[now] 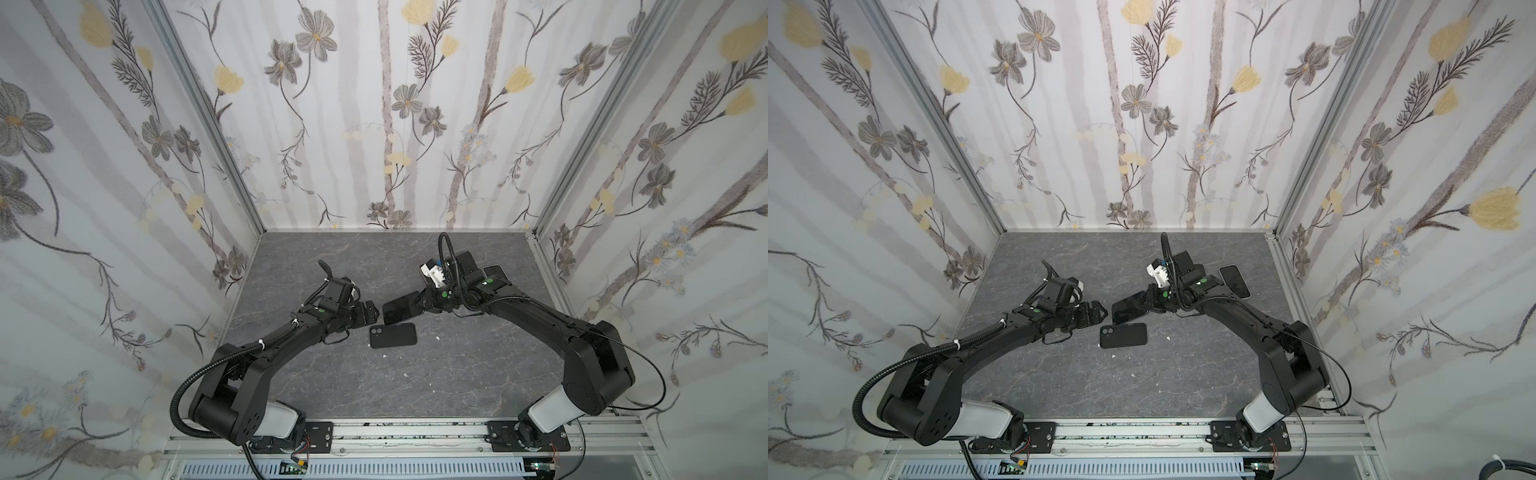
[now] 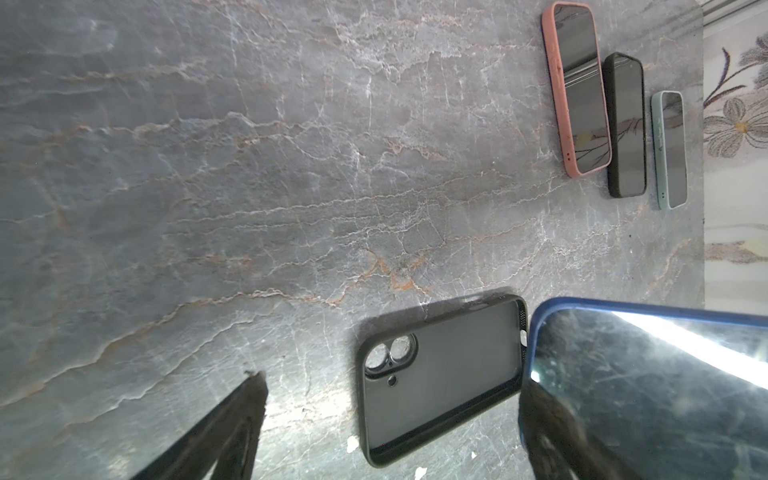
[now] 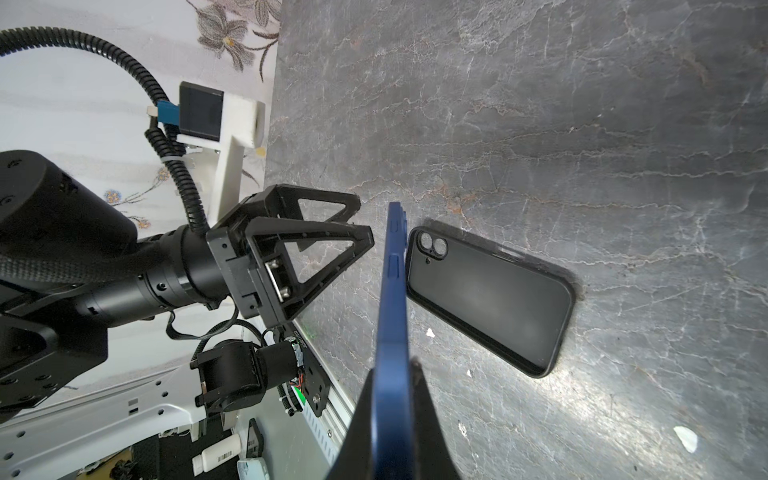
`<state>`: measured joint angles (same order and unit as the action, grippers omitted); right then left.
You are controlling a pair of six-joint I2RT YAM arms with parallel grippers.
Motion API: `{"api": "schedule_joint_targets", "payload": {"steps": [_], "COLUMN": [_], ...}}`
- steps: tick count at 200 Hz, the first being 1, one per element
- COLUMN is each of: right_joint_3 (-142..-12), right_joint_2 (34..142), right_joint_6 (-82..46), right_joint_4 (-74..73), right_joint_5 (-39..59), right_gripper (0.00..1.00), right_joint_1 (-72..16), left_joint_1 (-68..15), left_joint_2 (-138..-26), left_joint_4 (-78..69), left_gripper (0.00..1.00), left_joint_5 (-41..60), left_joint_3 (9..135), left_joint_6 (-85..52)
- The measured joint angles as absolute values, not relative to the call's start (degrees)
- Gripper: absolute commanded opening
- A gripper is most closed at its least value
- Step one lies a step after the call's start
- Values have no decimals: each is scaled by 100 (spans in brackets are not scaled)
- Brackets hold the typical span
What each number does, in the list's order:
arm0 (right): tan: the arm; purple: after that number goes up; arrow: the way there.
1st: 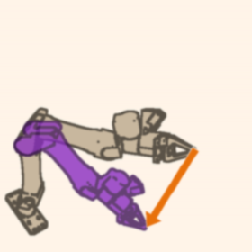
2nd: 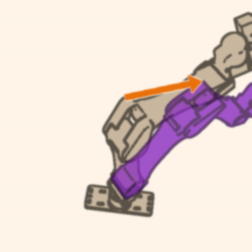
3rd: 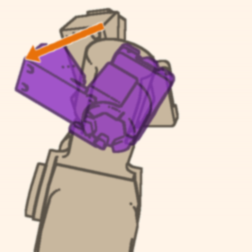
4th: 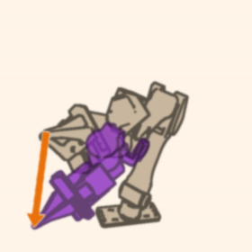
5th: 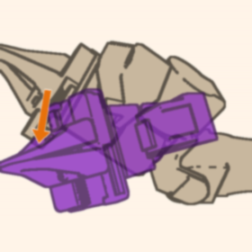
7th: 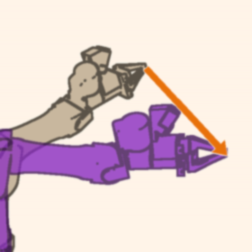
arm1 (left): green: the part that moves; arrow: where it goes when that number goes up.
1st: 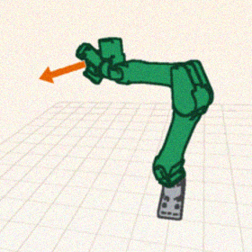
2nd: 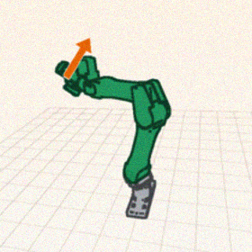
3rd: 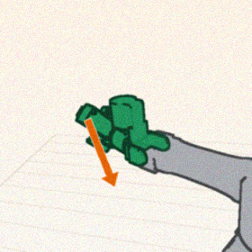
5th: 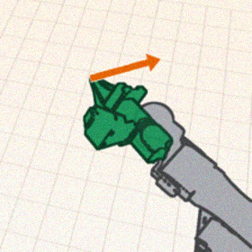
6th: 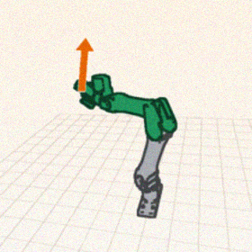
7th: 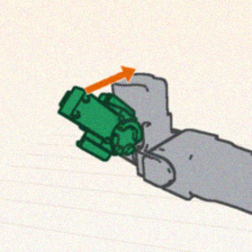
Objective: Put the phone into the phone case
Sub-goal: 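Tilt the blue-edged phone into the black case with the right gripper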
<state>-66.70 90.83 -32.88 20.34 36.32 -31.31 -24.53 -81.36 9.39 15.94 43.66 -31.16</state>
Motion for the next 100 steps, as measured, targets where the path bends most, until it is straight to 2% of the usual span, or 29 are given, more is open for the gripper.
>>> {"api": "schedule_joint_targets", "payload": {"steps": [100], "right_joint_3": [-6960], "right_joint_2": [9769], "right_joint_6": [-3188], "right_joint_4": [2355], "right_joint_5": [3868], "right_gripper": [0], "right_joint_1": [-3035], "left_joint_1": [-2482], "left_joint_2": [-8477], "left_joint_4": [471], "left_gripper": [86], "left_joint_5": [2152], "left_joint_3": [4209], "left_joint_6": [-3575]}}
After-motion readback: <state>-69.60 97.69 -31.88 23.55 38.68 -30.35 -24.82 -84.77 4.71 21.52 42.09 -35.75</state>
